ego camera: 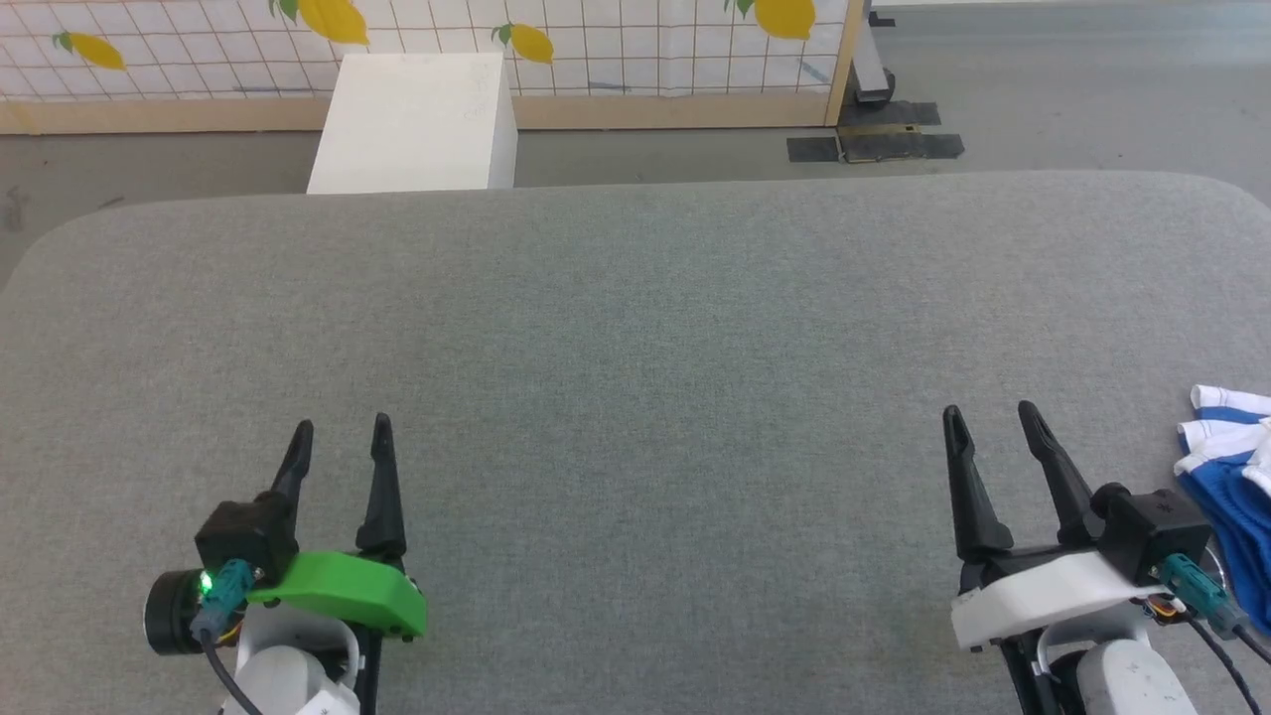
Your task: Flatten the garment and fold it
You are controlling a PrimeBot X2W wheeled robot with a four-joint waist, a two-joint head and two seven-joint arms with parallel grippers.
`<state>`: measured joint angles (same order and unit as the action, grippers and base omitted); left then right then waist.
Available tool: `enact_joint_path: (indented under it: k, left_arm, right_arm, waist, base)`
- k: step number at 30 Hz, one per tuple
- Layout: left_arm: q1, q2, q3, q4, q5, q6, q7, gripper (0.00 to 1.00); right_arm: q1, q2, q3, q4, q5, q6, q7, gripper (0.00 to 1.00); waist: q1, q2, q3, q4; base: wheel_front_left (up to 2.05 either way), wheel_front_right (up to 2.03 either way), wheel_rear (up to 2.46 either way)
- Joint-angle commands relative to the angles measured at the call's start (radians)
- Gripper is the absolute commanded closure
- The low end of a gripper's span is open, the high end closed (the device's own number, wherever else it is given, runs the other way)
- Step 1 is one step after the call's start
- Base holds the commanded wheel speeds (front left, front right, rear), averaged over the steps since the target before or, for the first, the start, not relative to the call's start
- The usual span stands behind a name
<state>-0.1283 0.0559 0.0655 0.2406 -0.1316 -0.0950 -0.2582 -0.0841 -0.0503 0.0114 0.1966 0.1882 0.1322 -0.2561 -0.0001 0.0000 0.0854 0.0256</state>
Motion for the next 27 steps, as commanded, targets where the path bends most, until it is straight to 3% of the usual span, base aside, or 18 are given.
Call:
enact_joint_path:
  k: [1, 27]
  left_arm:
    - [0.0, 0.0, -0.002, 0.001, 0.0, 0.0, 0.0, 1.0]
    - [0.021, -0.001, -0.015, -0.039, 0.02, 0.016, 0.044, 1.0]
  right_arm:
    - [0.0, 0.0, -0.001, 0.0, 0.0, 0.0, 0.0, 1.0]
    - [0.014, 0.0, -0.003, -0.032, -0.031, 0.0, 0.043, 1.0]
  waist:
    - [0.0001, 0.0, 0.0, 0.0]
    - [0.0001, 0.0, -0.014, -0.004]
  base:
    - [0.0, 0.0, 0.0]
    - [0.0, 0.0, 0.0]
